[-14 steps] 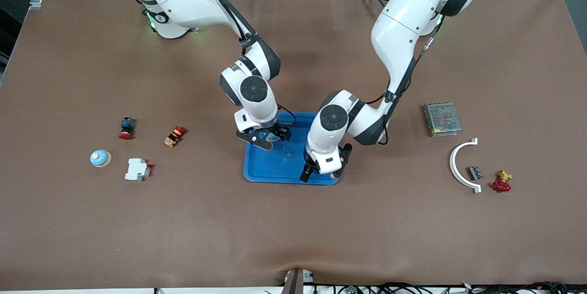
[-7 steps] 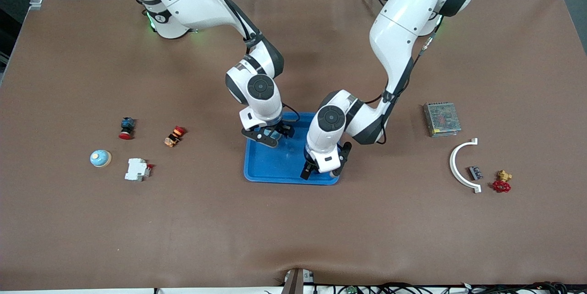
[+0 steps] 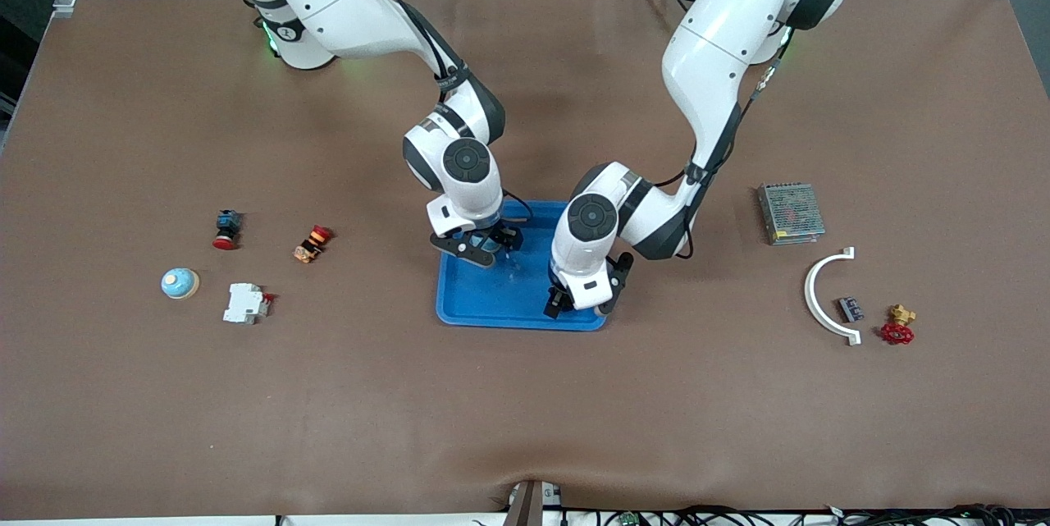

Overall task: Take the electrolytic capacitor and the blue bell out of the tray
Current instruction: 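Grasp the capacitor with the left gripper while the right gripper grasps the bell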

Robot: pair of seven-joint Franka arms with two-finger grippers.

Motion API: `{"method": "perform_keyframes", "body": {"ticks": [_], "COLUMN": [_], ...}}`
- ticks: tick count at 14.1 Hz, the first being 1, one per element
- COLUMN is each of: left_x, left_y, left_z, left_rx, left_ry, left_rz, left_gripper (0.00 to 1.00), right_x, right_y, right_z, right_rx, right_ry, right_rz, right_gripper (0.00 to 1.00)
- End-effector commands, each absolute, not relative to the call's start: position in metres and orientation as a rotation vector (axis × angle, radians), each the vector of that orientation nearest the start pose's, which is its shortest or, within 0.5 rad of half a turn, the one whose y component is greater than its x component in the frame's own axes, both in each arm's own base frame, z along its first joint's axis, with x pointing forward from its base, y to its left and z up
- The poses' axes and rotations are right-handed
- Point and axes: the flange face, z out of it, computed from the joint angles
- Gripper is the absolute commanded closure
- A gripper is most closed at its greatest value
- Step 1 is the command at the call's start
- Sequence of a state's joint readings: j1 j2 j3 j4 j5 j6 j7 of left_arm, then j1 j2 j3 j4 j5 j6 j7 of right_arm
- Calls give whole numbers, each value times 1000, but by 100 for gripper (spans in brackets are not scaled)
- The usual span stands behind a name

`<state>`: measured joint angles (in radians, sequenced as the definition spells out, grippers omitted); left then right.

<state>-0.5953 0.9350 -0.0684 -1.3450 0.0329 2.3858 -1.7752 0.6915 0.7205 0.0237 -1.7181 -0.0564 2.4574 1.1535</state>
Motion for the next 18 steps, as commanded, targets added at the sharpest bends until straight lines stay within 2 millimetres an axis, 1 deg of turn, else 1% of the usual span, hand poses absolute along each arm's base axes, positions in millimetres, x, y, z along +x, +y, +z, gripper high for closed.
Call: {"method": "perform_keyframes", "body": {"ticks": [1, 2, 3, 4, 5, 6, 7, 8, 10, 11, 12, 13, 14, 15, 16, 17, 18], "left_x": [600, 600, 601, 601, 600, 600, 604, 607, 610, 610, 609, 609, 612, 615, 617, 617, 621], "left_y": [-447, -447, -447, -445, -445, -443, -439, -436, -435, -436, -437, -435, -431, -423, -417, -412, -398], "left_z": [180, 182, 187, 193, 197, 207, 214, 223, 231, 237, 238, 244, 257, 263, 275, 287, 301], "left_rx": [-2723, -2720, -2720, -2710, -2692, -2685, -2682, -2687, -2690, -2694, -2690, -2683, -2682, -2667, -2662, -2692, -2714], "left_ry": [-1750, -1747, -1746, -1745, -1733, -1728, -1736, -1745, -1760, -1766, -1761, -1763, -1768, -1761, -1737, -1673, -1604], "left_rz": [-32, -30, -33, -29, -15, -12, -15, -21, -21, -22, -12, -8, -12, -19, -16, 0, 15], "left_gripper": [70, 81, 93, 100, 100, 100, 100, 100, 100, 100, 100, 100, 100, 100, 100, 100, 100], "right_x": [506, 506, 506, 506, 506, 508, 510, 512, 516, 518, 520, 525, 533, 541, 550, 558, 567], "right_y": [441, 441, 441, 442, 442, 441, 441, 440, 438, 440, 439, 437, 434, 431, 422, 412, 400], "right_z": [171, 171, 171, 172, 174, 176, 179, 181, 187, 195, 199, 206, 215, 228, 241, 254, 269], "right_rx": [-3082, -3081, -3081, -3081, -3080, -3077, -3073, -3065, -3055, -3046, -3046, -3050, -3051, -3056, -3073, -3084, -3092], "right_ry": [633, 633, 633, 633, 633, 640, 650, 665, 681, 670, 671, 675, 690, 694, 679, 649, 617], "right_rz": [-80, -81, -81, -81, -79, -79, -72, -69, -76, -88, -89, -86, -84, -77, -64, -50, -32], "right_gripper": [0, 17, 31, 43, 61, 78, 100, 100, 100, 100, 100, 100, 100, 100, 100, 100, 100]}}
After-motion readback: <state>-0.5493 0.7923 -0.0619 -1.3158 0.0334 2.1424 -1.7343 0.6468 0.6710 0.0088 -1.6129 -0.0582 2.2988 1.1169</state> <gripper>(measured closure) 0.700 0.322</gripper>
